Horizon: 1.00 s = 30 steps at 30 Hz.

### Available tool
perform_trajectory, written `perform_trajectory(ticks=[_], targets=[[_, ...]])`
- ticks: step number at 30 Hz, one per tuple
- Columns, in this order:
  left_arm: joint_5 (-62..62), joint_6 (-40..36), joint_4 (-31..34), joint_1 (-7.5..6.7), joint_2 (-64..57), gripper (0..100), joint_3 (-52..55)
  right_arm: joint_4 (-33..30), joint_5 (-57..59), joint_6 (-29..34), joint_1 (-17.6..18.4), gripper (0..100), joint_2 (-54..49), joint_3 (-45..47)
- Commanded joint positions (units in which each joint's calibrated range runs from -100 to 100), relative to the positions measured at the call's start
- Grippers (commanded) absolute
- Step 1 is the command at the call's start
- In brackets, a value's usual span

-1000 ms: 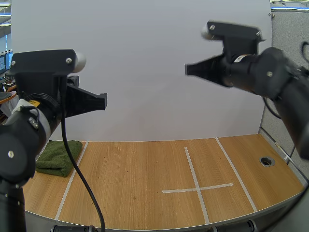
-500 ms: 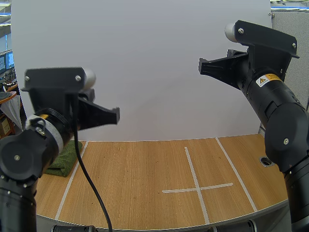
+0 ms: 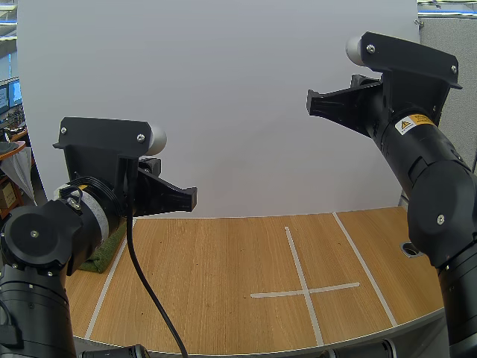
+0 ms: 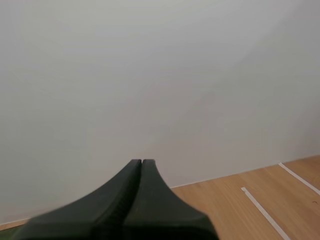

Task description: Fold the towel

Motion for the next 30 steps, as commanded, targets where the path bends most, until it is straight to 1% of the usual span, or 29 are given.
perform_trajectory(ticks=[1,5,9,11,13,16,18,22,24,30], targets=[[3.8,2.3,-0.5,0.46,0.2,0,0.1,-0.1,-1.5,-0.6,0.1,0,-0.6,0.0],[4.6,2.7,-0.4,0.46,0.2,0,0.1,0.0,-1.5,-0.6,0.1,0,-0.6,0.0],[4.0,2.8,-0.4,0.46,0.2,0,0.1,0.0,1.9,-0.6,0.1,0,-0.6,1.2],[4.0,3.0,-0.4,0.46,0.2,0,0.1,0.0,-1.5,-0.6,0.1,0,-1.4,3.9],[4.0,4.4,-0.4,0.46,0.2,0,0.1,-0.2,-7.8,-0.6,0.1,0,-3.2,8.7],[4.0,6.8,-0.4,0.46,0.2,0,-0.1,-0.3,-13.2,-1.4,0.1,0,-6.3,14.7],[4.0,8.0,-0.4,0.46,0.2,0,-0.1,-0.3,-13.6,-1.4,0.1,0,-8.3,18.6],[4.1,8.0,-0.4,0.46,0.2,0,-0.1,-0.4,-13.6,-1.5,0.2,0,-11.0,25.3],[4.1,8.0,-0.8,0.46,0.2,0,-0.1,-1.1,-13.5,-2.6,0.6,0,-11.8,28.6],[6.7,8.0,-0.4,0.46,0.2,0,-0.1,-1.8,-13.3,-3.1,4.0,0,-12.4,36.8]])
